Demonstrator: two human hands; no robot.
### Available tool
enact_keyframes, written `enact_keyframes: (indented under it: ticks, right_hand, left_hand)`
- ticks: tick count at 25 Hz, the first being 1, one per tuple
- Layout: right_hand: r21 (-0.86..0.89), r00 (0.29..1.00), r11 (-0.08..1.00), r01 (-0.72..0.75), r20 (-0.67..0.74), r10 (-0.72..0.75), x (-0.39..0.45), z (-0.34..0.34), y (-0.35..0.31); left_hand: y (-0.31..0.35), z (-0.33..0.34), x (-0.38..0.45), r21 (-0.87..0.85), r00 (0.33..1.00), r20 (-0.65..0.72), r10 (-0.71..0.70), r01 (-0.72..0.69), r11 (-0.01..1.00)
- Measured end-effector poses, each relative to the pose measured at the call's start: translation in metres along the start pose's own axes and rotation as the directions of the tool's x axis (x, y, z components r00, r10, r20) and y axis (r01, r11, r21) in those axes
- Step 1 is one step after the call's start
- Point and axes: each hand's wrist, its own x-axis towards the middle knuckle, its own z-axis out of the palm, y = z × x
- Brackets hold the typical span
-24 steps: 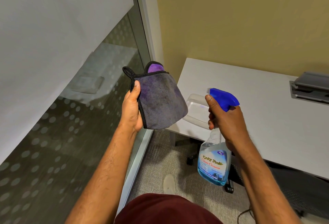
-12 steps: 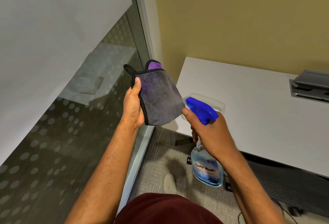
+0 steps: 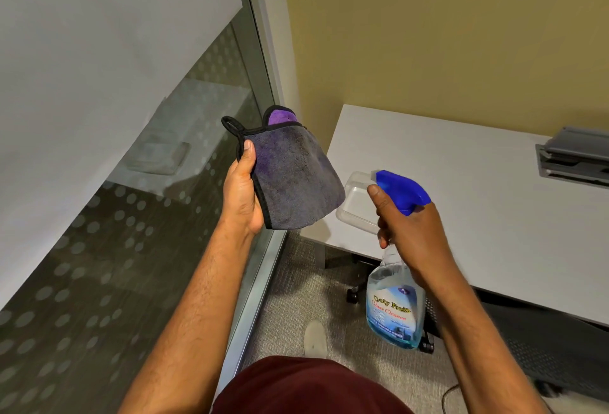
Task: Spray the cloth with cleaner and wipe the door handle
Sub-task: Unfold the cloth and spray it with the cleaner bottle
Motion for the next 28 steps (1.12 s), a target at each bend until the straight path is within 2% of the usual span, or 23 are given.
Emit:
enact_keyframes:
  ticks: [4, 8, 12, 15, 23, 28]
  right_hand:
    - [0.094, 0.999, 0.996, 0.008, -0.052, -0.003, 0.011, -0.005, 0.006]
    - [0.157, 0.981, 0.98, 0.119, -0.174, -0.091, 0.023, -0.013, -0.004]
    - [0.086, 0.933, 0.956, 0.281, -0.259, -0.251, 0.051, -0.022, -0.011]
    - [0.009, 0.903, 0.944, 0.329, -0.294, -0.312, 0.087, -0.019, 0.009]
    - [-0.152, 0.926, 0.973, 0.171, -0.313, -0.212, 0.163, -0.01, 0.096]
    - [-0.155, 0.929, 0.983, 0.101, -0.339, -0.149, 0.177, -0.01, 0.132]
  left_hand:
    - [-0.001, 0.001, 0.003, -0.001, 1.0, 0.017, -0.004, 0.004, 1.0]
    - [-0.005, 0.001, 0.004, 0.035, 1.0, 0.008, -0.015, 0.015, 0.999]
    - [-0.014, -0.003, 0.003, 0.066, 0.999, 0.043, -0.026, 0.023, 0.998]
    - [-0.023, -0.004, 0.003, 0.093, 0.997, 0.052, -0.052, 0.048, 0.995]
    - [-0.038, -0.012, 0.003, 0.128, 0.993, 0.072, -0.094, 0.085, 0.988]
    - [-0.046, -0.02, 0.001, 0.15, 0.989, 0.077, -0.125, 0.113, 0.982]
